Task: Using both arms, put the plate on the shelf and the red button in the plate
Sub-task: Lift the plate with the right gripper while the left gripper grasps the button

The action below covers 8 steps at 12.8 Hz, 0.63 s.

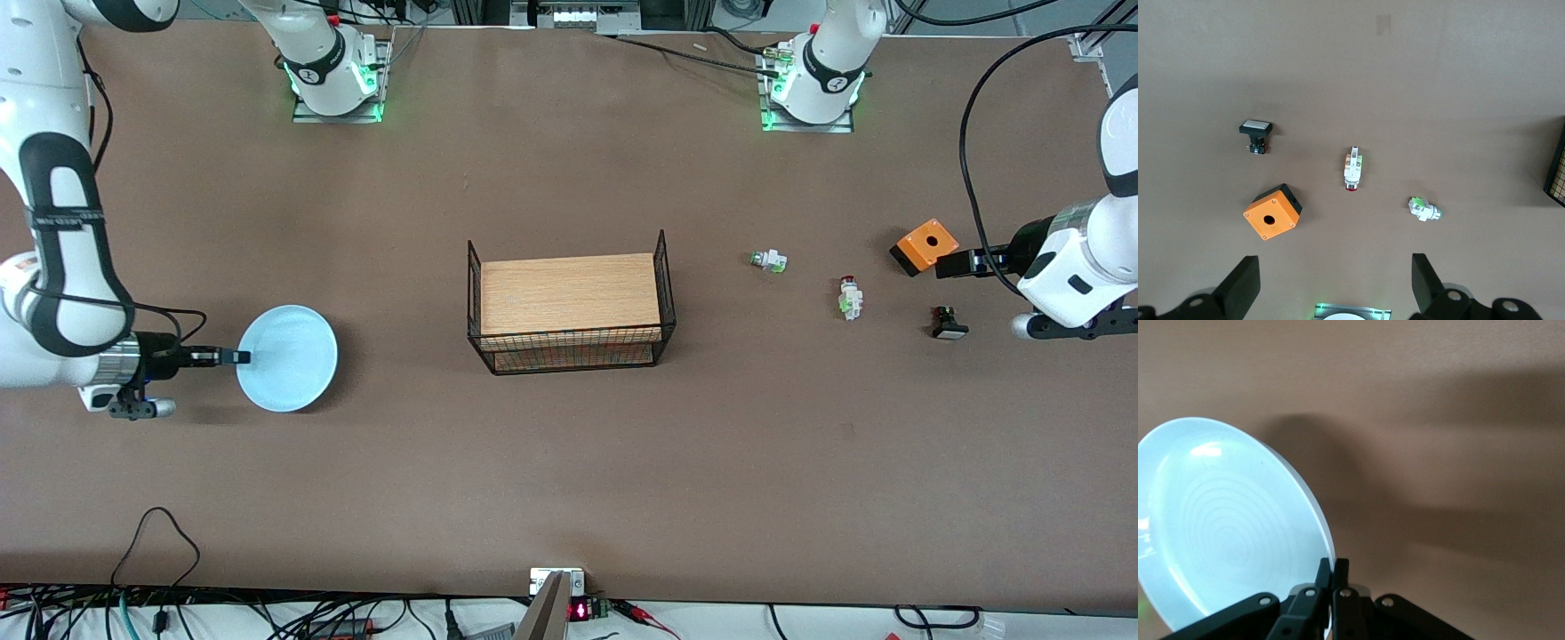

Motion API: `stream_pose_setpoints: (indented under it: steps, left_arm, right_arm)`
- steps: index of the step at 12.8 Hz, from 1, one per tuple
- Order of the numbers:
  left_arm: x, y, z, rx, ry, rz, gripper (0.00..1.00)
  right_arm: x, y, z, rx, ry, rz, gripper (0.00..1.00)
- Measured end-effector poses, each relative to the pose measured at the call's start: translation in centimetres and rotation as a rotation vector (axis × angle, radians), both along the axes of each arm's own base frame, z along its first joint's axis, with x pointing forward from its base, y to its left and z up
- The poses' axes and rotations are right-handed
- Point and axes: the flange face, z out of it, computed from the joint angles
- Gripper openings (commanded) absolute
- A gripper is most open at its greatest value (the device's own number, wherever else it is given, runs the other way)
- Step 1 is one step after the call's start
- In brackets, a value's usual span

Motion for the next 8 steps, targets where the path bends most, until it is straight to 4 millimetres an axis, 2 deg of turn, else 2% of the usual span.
stream_pose_setpoints:
  steps: [3, 6, 8]
  left_arm:
    - [-0.1, 0.0, -0.6, 0.0, -0.036, -0.003, 1.0]
    - [-1.8, -0.1, -1.9, 0.001, -0.064, -0.006, 1.0]
    - [-2.6, 0.1, -4.0, 0.001, -0.066, -0.003, 1.0]
  right_arm:
    - [-0.5, 0.8, 5.8, 0.019, 0.086, -0.028, 0.0]
    - [-1.0, 1.8, 10.9, 0.014, 0.14, -0.058, 0.0]
    - [-1.2, 4.4, 14.9, -0.013, 0.158, -0.095, 0.0]
